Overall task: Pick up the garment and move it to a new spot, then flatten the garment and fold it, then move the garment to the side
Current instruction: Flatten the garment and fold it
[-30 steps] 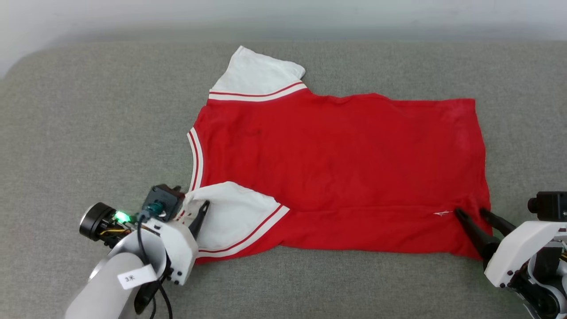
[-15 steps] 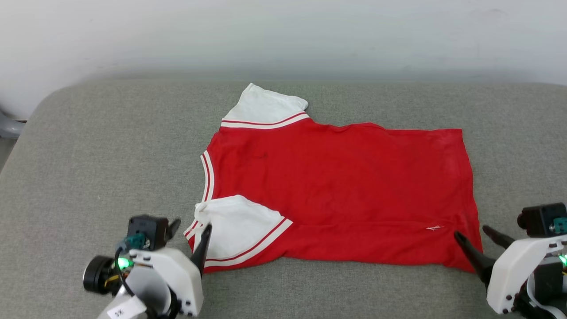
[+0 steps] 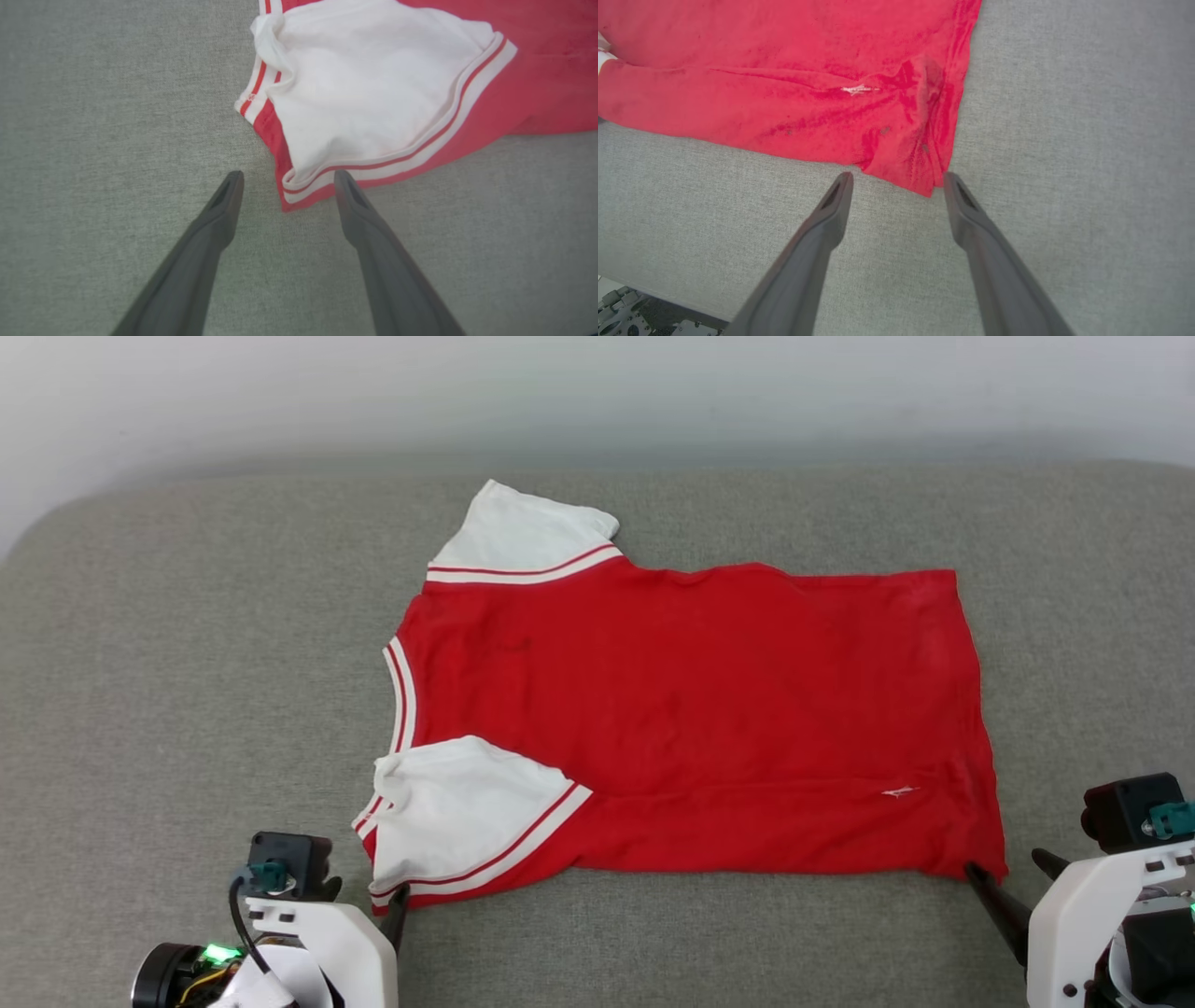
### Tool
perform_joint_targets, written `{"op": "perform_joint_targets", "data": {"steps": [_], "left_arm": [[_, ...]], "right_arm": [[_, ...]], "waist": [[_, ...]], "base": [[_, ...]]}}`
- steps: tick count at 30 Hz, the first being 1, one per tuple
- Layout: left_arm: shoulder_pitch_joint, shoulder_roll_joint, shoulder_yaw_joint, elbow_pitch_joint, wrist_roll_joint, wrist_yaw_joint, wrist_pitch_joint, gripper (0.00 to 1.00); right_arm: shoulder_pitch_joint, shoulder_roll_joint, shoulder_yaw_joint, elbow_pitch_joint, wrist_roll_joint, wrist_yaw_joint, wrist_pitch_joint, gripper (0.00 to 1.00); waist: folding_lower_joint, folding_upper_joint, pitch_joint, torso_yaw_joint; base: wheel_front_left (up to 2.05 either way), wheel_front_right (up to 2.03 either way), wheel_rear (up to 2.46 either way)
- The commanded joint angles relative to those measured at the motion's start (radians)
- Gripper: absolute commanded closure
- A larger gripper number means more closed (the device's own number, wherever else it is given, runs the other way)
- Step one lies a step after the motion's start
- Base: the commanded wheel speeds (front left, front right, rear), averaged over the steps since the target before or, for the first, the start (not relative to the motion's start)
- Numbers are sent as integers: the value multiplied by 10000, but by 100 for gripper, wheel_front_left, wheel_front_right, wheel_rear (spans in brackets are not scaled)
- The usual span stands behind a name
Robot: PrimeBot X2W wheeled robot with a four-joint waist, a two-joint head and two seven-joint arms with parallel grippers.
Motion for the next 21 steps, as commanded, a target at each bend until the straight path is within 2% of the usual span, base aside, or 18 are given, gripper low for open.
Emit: {"op": "perform_joint_targets", "data": {"steps": [1, 6, 10, 16, 17, 18, 21], "left_arm": [[-48, -7, 75, 62, -44, 70, 5, 0], [-246, -89, 258, 600, -32, 224, -260, 0], [-383, -181, 213, 988, -123, 84, -327, 0], [-259, -323, -190, 1650, -357, -118, 323, 2], [-184, -356, -300, 1755, -436, -167, 517, 54], [-126, -391, -404, 1830, -511, -252, 726, 100], [-141, -479, -483, 1838, -642, -317, 824, 100]], "right_arm": [[101, 94, -33, -132, -55, -8, 77, 0], [107, 261, -149, -525, -181, -8, 260, 0], [110, 310, -203, -671, -210, -8, 257, 0], [106, 339, -289, -776, -276, -8, 188, 0], [99, 344, -310, -786, -289, -8, 191, 0], [87, 348, -337, -786, -299, -8, 177, 0], [32, 327, -419, -786, -416, -8, 129, 0]], "waist": [[1, 0, 154, -98], [1, 0, 468, -246], [1, 0, 675, -318], [1, 0, 890, -322], [1, 0, 923, -313], [1, 0, 941, -301], [1, 0, 949, -237]], "base": [[0, 0, 0], [0, 0, 0], [0, 0, 0], [0, 0, 0], [0, 0, 0], [0, 0, 0], [0, 0, 0]]}}
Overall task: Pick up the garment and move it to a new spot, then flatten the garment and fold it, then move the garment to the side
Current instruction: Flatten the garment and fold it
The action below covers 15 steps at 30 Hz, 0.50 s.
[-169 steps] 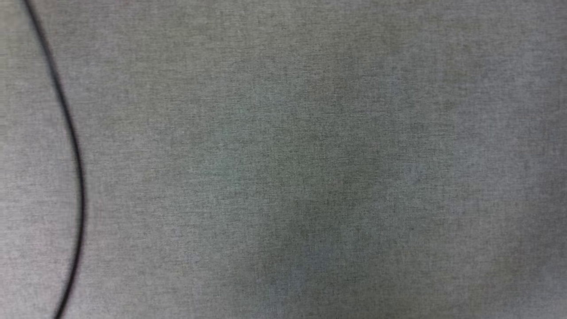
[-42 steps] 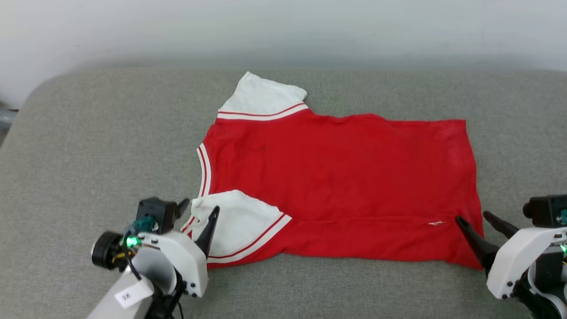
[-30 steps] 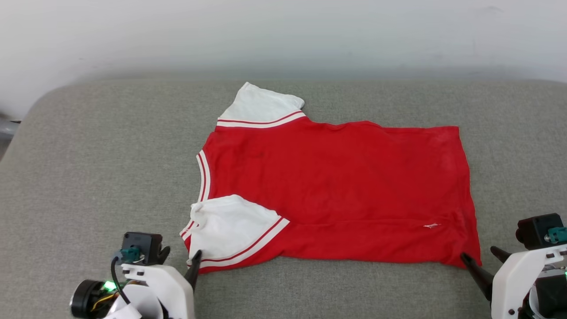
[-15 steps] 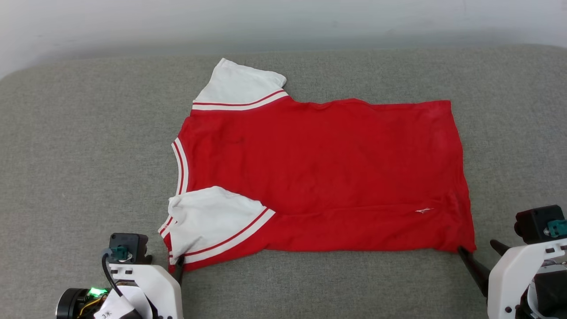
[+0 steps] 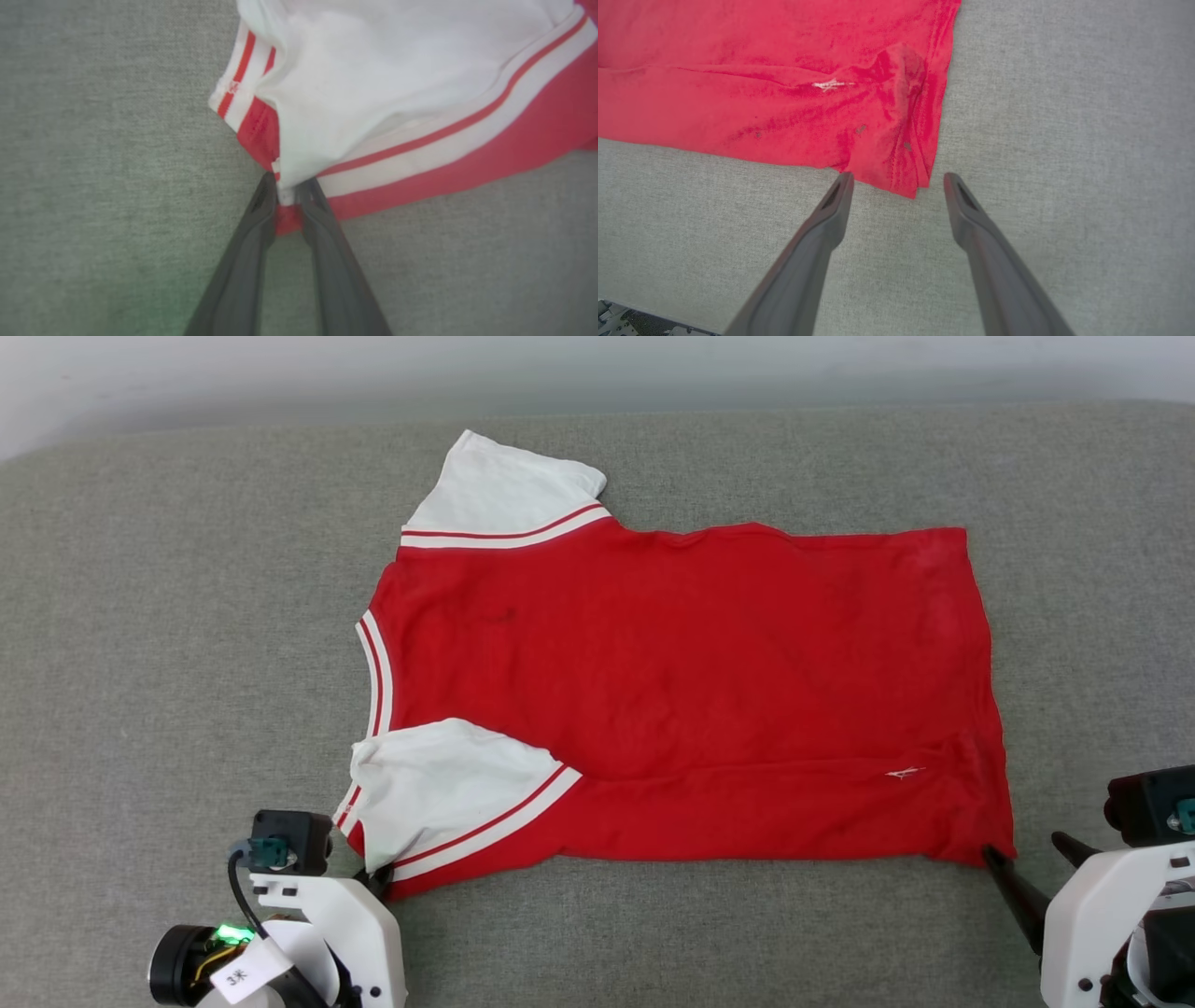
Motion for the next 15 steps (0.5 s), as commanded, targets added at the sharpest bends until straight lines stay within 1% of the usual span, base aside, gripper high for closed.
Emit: {"op": "perform_joint_targets", "data": {"steps": [1, 5, 8, 15], "left_arm": [[463, -144, -345, 520, -59, 38, 279, 100], [347, -90, -169, 220, -7, 46, -69, 100], [210, -52, 37, -351, 30, 102, -396, 100], [215, 88, 214, -1775, 102, 254, -557, 100]], "right_arm": [[-54, 67, -95, -26, -120, -8, -71, 0], [-59, 33, -110, 85, -252, -8, -14, 0], [-159, 10, -178, 277, -401, -8, -47, 0], [-531, -99, -207, 1312, -1009, -8, -272, 0]], "waist": [[0, -1, -27, 48], [0, -1, -191, 194], [0, -1, -306, 312], [0, -1, -301, 570]], "base": [[0, 0, 0], [0, 0, 0], [0, 0, 0], [0, 0, 0]]}}
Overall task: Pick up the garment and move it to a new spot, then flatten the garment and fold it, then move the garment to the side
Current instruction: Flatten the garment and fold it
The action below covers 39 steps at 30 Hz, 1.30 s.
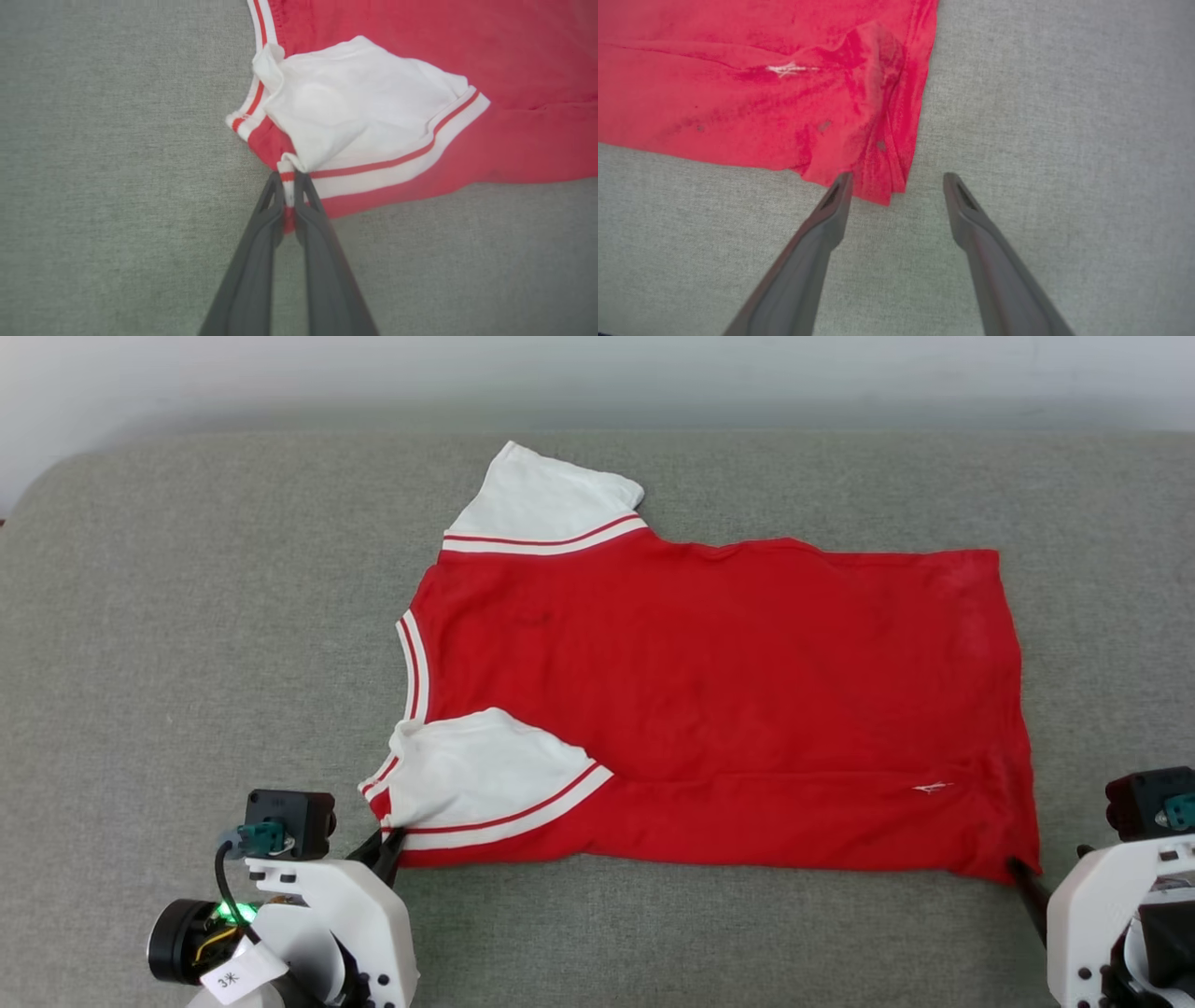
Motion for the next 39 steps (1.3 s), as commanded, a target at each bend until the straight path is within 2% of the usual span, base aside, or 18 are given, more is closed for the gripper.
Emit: {"op": "perform_joint_targets", "data": {"steps": [1, 12, 13, 14, 15, 25, 39], "left_arm": [[91, 22, 1, -235, 63, 53, -5, 100], [124, 294, -11, -903, 170, 176, 150, 100], [125, 317, -17, -901, 162, 175, 176, 100], [119, 339, -23, -879, 169, 170, 182, 100], [110, 379, -36, -847, 190, 167, 209, 100], [337, 521, -93, -503, 29, 112, 375, 100], [1188, 677, -396, -106, -170, 154, 663, 100]], "right_arm": [[-250, 23, 20, 236, -52, -8, -104, 0], [-603, 254, 386, 2175, 369, -7, -327, 0], [-579, 235, 454, 2296, 417, -7, -271, 2], [-569, 223, 501, 2419, 464, -7, -242, 58], [-575, 235, 522, 2537, 542, -7, -246, 100], [-735, -271, 154, 2930, 840, -18, -518, 100], [269, -959, -333, 1521, 1614, -16, 367, 100]], "waist": [[0, 0, 59, 64], [0, 0, 378, 225], [0, 0, 416, 224], [0, 0, 439, 227], [0, 0, 456, 230], [0, 0, 110, 166], [0, 0, -960, 195]], "base": [[0, 0, 0], [0, 0, 0], [0, 0, 0], [0, 0, 0], [0, 0, 0], [0, 0, 0], [0, 0, 0]]}}
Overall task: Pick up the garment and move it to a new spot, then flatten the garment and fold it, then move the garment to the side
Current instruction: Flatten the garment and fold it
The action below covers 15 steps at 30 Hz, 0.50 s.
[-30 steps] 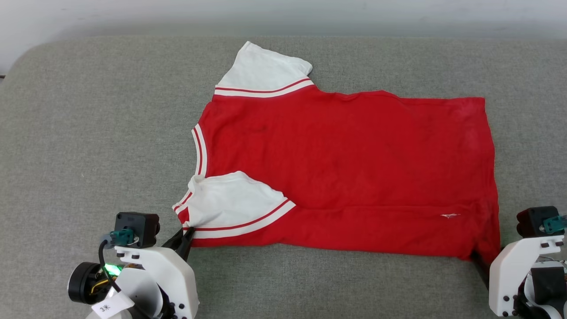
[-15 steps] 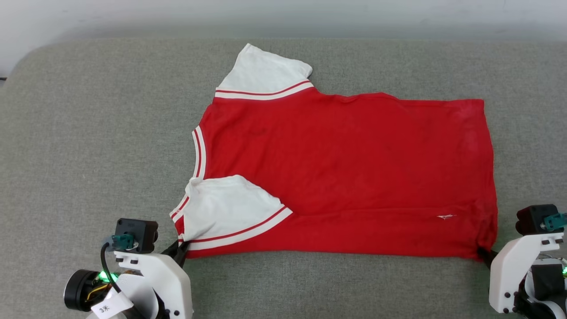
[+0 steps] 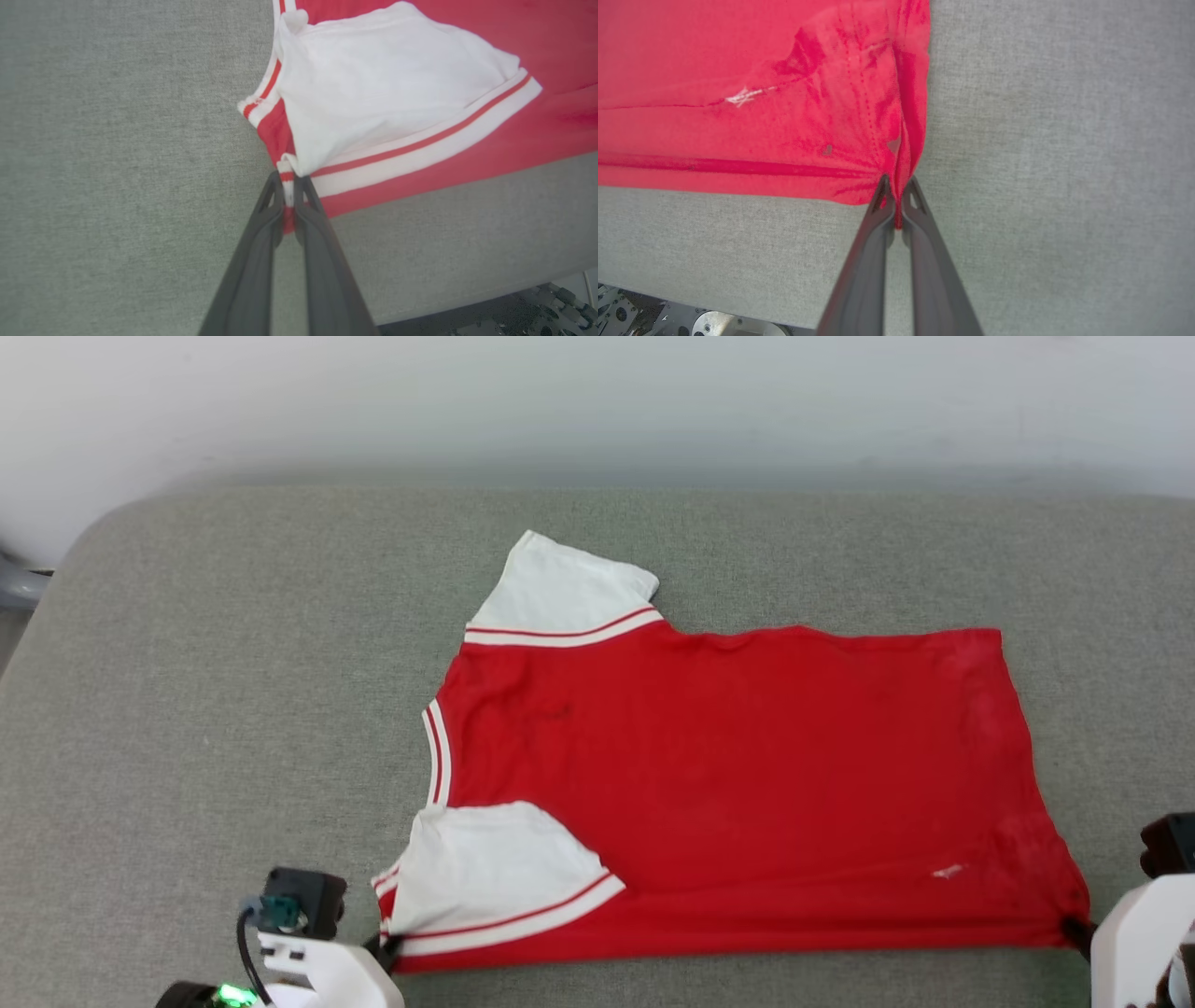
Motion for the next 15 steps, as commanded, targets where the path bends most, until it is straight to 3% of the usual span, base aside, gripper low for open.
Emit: {"op": "perform_joint_targets", "data": {"steps": [1, 15], "left_arm": [[228, 82, -80, 31, -53, 3, 110, 100], [439, -159, -590, 835, -57, -223, 91, 100]], "right_arm": [[363, -174, -180, -222, 55, -26, 176, 100], [1490, 312, -464, -594, 117, -24, 620, 100]], "waist": [[0, -1, -118, 26], [0, -1, 156, -48]], "base": [[0, 0, 0], [0, 0, 0]]}}
